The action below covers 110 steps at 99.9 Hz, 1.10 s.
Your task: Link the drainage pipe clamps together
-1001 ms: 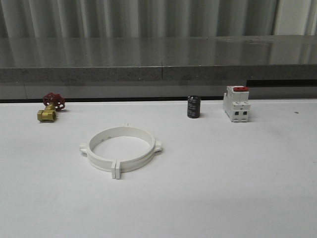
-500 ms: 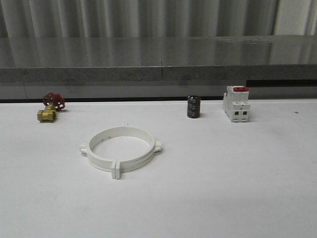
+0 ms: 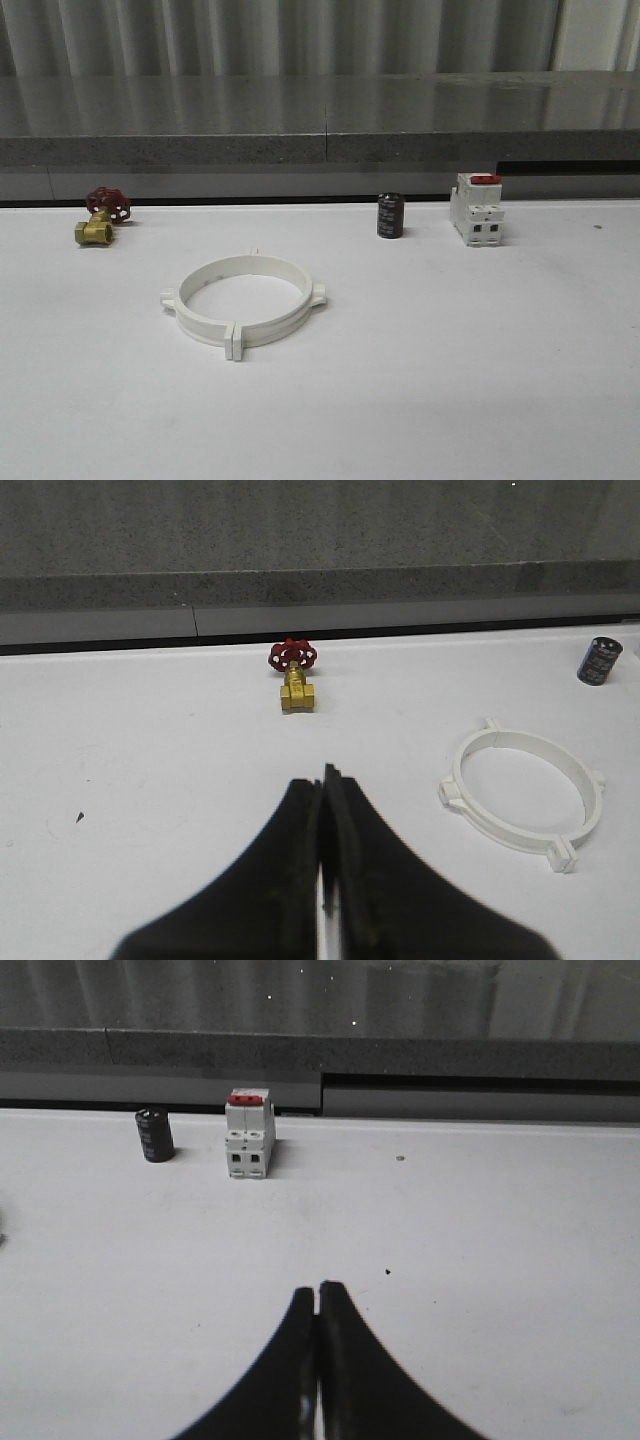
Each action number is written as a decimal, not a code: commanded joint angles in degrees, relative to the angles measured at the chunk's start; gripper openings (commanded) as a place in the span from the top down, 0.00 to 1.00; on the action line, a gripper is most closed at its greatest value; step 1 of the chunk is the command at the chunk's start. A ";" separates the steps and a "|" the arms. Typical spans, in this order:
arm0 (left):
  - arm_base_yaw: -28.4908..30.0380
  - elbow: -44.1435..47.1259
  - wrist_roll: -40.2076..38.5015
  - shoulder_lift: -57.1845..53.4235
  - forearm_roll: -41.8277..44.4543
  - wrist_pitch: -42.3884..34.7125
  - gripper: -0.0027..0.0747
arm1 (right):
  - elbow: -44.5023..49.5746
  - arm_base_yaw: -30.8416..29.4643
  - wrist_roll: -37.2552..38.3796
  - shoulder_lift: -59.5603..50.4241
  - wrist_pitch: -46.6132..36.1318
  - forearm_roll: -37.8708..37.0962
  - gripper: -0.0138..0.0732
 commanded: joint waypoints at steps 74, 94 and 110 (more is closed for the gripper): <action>-0.33 -1.49 -0.04 0.20 -1.09 -4.22 0.99 | -0.57 -3.68 -0.53 -0.98 -8.60 0.15 0.92; -0.33 -1.49 -0.04 0.20 -1.09 -4.22 0.99 | -0.57 -3.68 -0.53 -0.98 -8.60 0.15 0.92; -0.33 -1.49 -0.04 0.20 -1.09 -4.22 0.99 | -0.57 -3.68 -0.53 -0.98 -8.60 0.15 0.92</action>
